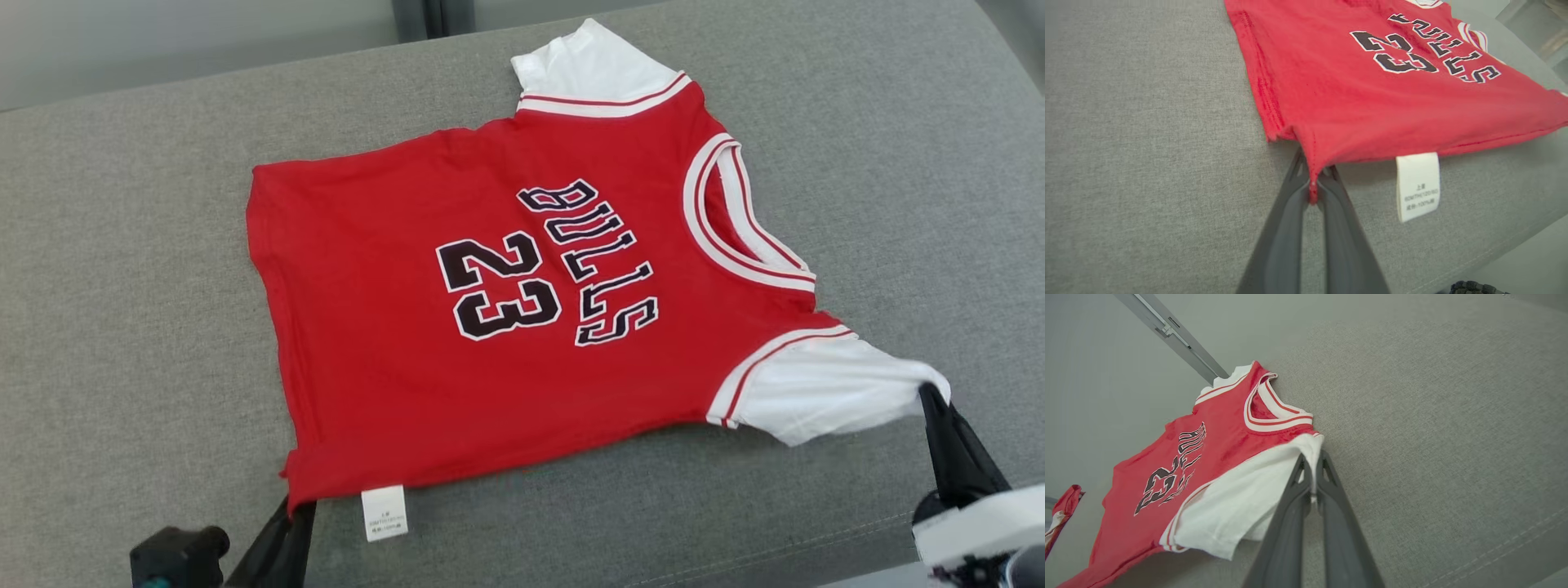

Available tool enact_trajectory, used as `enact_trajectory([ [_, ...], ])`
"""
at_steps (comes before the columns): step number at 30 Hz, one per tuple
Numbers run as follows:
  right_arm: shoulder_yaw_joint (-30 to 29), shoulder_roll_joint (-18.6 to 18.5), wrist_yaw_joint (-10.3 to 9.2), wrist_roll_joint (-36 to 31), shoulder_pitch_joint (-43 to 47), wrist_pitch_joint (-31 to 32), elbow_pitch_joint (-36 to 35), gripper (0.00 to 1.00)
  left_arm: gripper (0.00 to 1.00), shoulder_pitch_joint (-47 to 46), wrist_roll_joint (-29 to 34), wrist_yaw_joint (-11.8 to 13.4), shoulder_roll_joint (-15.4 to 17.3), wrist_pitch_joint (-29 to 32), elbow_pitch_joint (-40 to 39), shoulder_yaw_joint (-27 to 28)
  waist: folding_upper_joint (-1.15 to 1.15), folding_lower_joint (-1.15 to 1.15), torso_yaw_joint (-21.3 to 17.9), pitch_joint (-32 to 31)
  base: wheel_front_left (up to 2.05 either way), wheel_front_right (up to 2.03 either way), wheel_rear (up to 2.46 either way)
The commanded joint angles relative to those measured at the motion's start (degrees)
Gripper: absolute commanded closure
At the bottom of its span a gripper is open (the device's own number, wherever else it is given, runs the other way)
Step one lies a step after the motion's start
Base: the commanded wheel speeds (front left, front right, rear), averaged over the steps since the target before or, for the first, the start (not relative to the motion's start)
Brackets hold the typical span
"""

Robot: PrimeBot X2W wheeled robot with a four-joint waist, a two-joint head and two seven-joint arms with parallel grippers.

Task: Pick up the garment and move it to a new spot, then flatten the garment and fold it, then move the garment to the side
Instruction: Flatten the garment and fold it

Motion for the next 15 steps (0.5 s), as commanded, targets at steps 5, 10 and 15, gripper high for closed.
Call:
enact_trajectory([
  [5, 1.8, 0.0, -0.09, -5.1, -13.0, 5.9, 2.9, 1.00, 1.00, -10.1, -1.5, -0.8, 2.9, 9.8, -0.5, 0.2, 0.00, 0.01, 1.0, 4.1, 0.00, 0.00, 0.00],
  [10, 4.5, -0.6, -0.07, -11.9, -28.1, 12.2, 11.9, 1.00, 1.00, -23.2, -2.1, -3.5, 3.8, 19.0, 5.8, -1.5, 0.00, 0.01, 2.8, 7.4, 0.00, 0.00, 0.00],
  [15, 8.1, -2.2, -0.07, -13.8, -35.5, 13.1, 18.5, 1.00, 1.00, -28.3, -3.3, -5.1, 2.1, 20.9, 11.5, -2.3, 0.00, 0.01, 3.2, 7.7, 0.00, 0.00, 0.00],
])
